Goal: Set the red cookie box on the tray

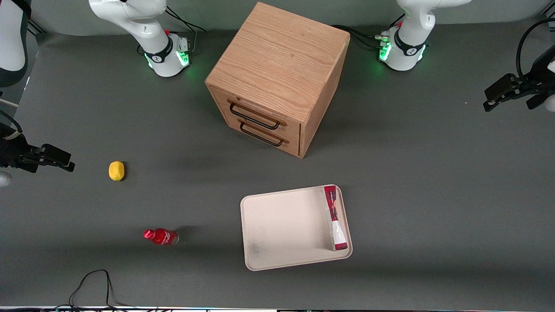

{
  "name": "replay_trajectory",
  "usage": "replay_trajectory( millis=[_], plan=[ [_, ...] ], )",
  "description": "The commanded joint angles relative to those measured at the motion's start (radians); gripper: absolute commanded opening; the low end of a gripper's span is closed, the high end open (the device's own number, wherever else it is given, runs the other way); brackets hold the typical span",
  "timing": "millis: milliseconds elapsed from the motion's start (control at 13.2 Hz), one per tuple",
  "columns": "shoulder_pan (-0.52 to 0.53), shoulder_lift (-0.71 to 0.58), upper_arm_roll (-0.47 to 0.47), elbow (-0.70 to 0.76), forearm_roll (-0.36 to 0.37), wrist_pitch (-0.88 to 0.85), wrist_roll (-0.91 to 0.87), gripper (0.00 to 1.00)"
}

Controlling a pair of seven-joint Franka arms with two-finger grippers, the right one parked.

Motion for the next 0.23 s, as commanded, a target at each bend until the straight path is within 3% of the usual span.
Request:
replay_trajectory(
  millis=[0, 152],
  plan=[
    [0.001, 0.006, 0.004, 0.023, -0.023, -0.022, -0.023, 1.00],
    [-0.008, 0.006, 0.004, 0.023, -0.019, -0.022, -0.053, 1.00]
  ],
)
